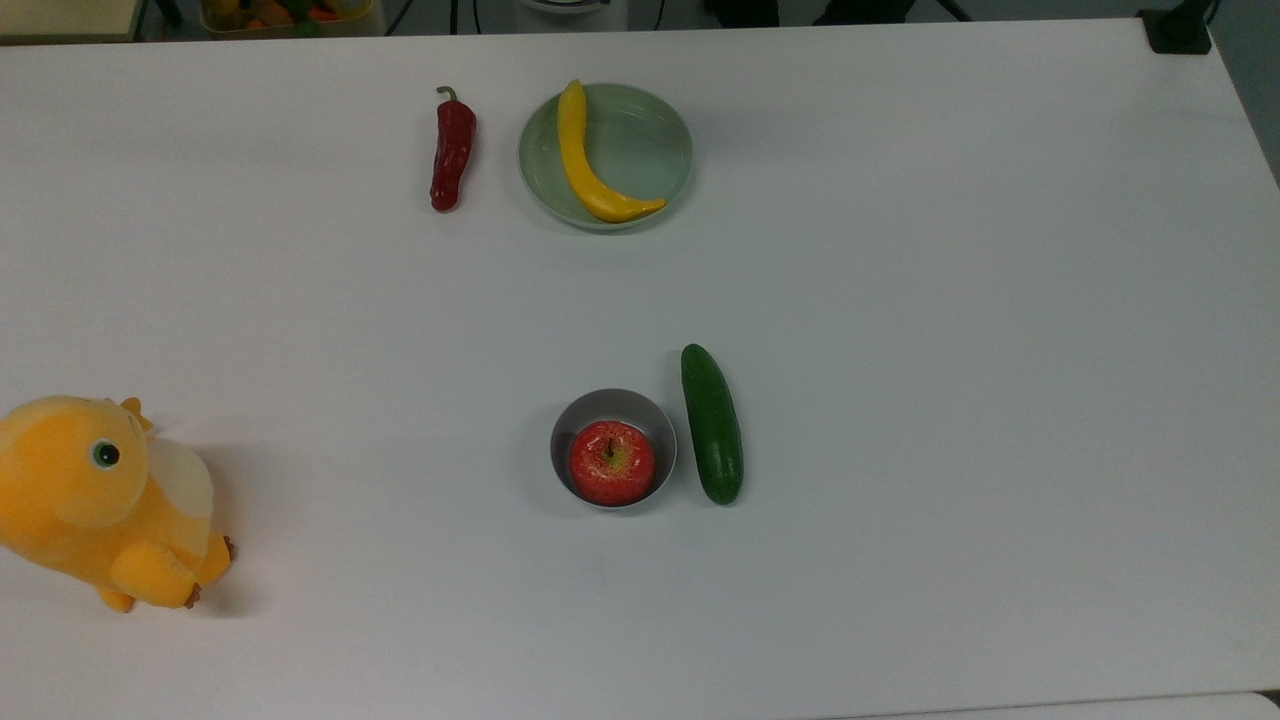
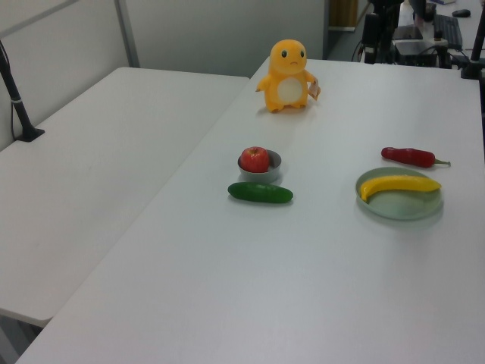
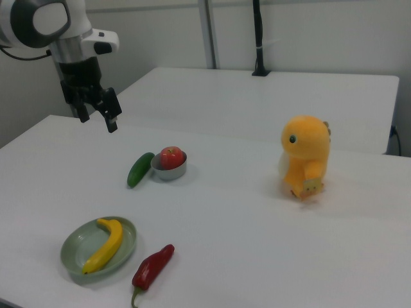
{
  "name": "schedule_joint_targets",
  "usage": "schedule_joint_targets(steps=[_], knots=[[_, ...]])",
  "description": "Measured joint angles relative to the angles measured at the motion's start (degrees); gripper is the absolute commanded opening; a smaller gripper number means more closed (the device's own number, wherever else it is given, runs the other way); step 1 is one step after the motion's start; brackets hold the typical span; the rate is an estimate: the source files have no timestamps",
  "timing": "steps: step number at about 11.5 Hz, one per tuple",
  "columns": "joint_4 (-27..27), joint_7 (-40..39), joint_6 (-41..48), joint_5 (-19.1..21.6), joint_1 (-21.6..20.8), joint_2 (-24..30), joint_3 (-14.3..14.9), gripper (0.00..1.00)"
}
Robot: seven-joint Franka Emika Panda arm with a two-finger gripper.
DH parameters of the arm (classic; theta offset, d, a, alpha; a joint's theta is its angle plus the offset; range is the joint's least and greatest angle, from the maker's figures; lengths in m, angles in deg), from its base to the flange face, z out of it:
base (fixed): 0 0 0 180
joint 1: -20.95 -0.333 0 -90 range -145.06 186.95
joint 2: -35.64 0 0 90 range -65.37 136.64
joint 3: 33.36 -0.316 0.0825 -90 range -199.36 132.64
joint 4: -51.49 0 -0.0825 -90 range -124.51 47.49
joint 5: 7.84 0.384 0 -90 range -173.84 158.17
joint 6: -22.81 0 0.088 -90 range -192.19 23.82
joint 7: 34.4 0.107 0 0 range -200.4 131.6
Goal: Put the cucumber on the left side of the bowl
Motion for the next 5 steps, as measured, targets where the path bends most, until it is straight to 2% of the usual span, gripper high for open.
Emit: schedule_joint_targets(steps=[5], knots=[[-0.43, -7.27, -6.38, 0.09, 0.02, -2.04, 0.11, 1.0]])
